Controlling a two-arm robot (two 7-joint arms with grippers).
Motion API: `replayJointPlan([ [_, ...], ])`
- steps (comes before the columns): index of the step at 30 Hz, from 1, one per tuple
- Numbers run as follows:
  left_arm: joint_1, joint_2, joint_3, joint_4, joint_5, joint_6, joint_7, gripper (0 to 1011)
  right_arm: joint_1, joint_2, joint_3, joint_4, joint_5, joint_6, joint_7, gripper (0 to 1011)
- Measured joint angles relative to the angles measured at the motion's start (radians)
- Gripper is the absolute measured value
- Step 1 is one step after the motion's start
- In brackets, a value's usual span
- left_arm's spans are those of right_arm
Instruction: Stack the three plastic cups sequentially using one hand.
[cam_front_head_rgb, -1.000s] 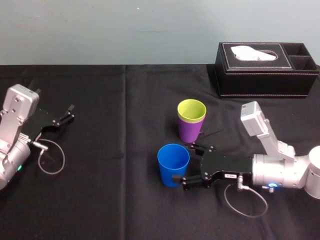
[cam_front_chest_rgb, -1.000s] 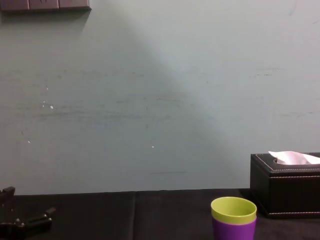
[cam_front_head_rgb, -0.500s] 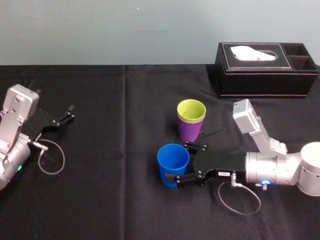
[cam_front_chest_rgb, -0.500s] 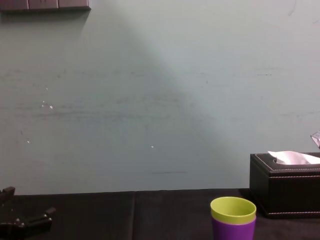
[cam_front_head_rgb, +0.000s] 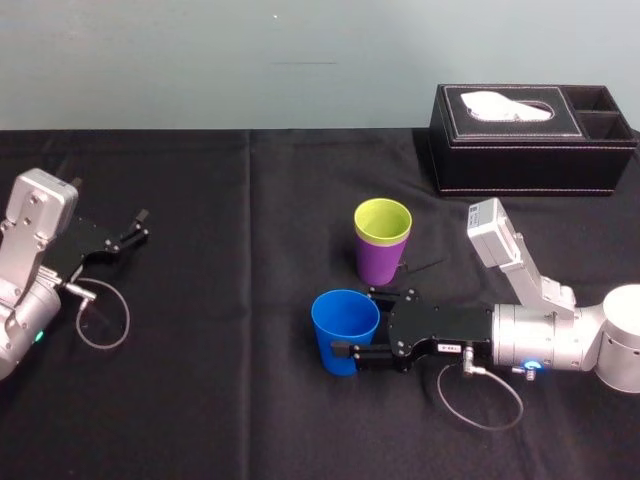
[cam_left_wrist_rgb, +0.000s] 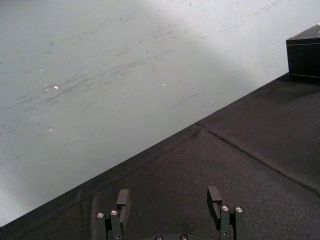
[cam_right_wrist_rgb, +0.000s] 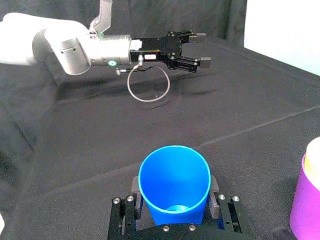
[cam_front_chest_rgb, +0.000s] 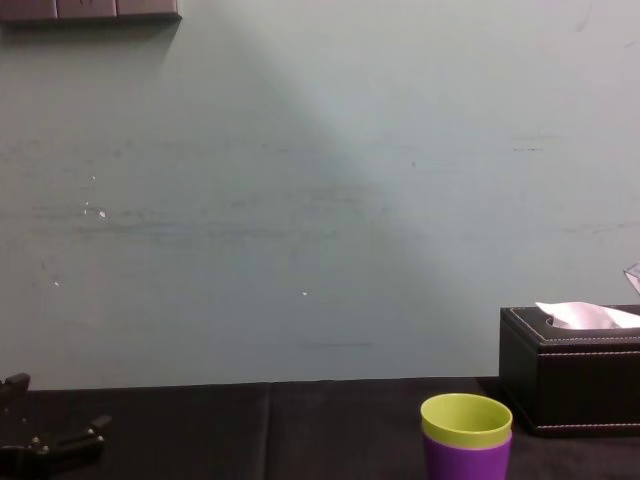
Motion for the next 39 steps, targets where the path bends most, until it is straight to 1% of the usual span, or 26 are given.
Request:
replayJointPlan([
  [5, 0.000, 0.000, 0.000, 0.000, 0.000, 0.000, 0.000, 1011, 0.000, 0.000, 0.001, -0.001, 0.000, -0.001, -0.001, 736],
  [14, 0.000, 0.000, 0.000, 0.000, 0.000, 0.000, 0.000, 1011, -0.001, 0.001, 0.001, -0.001, 0.000, -0.001, -0.002, 731],
  [15, 0.000, 0.000, 0.000, 0.000, 0.000, 0.000, 0.000, 1011, -0.006, 0.005, 0.003, -0.011, 0.000, -0.001, -0.012, 731],
  [17, 0.000, 0.000, 0.000, 0.000, 0.000, 0.000, 0.000, 1011, -0.018, 0.016, 0.011, -0.037, 0.000, 0.002, -0.034, 731],
  [18, 0.000, 0.000, 0.000, 0.000, 0.000, 0.000, 0.000, 1011, -0.032, 0.030, 0.021, -0.068, 0.000, 0.010, -0.060, 731],
  [21, 0.000, 0.000, 0.000, 0.000, 0.000, 0.000, 0.000, 1011, -0.060, 0.056, 0.043, -0.131, 0.007, 0.029, -0.105, 731],
  [24, 0.000, 0.000, 0.000, 0.000, 0.000, 0.000, 0.000, 1012, -0.101, 0.094, 0.086, -0.224, 0.032, 0.058, -0.163, 731],
  [26, 0.000, 0.000, 0.000, 0.000, 0.000, 0.000, 0.000, 1011, -0.114, 0.107, 0.103, -0.257, 0.042, 0.072, -0.187, 731],
  [27, 0.000, 0.000, 0.000, 0.000, 0.000, 0.000, 0.000, 1011, -0.125, 0.118, 0.119, -0.286, 0.052, 0.086, -0.206, 731],
  [28, 0.000, 0.000, 0.000, 0.000, 0.000, 0.000, 0.000, 1012, -0.125, 0.118, 0.119, -0.286, 0.052, 0.086, -0.206, 731],
  [29, 0.000, 0.000, 0.000, 0.000, 0.000, 0.000, 0.000, 1011, -0.133, 0.128, 0.134, -0.311, 0.061, 0.101, -0.222, 731],
  [32, 0.000, 0.000, 0.000, 0.000, 0.000, 0.000, 0.000, 1011, -0.142, 0.144, 0.159, -0.351, 0.080, 0.130, -0.251, 731],
  [35, 0.000, 0.000, 0.000, 0.000, 0.000, 0.000, 0.000, 1011, -0.141, 0.154, 0.180, -0.374, 0.098, 0.157, -0.272, 731],
  [39, 0.000, 0.000, 0.000, 0.000, 0.000, 0.000, 0.000, 1011, -0.126, 0.158, 0.197, -0.386, 0.112, 0.179, -0.289, 731],
])
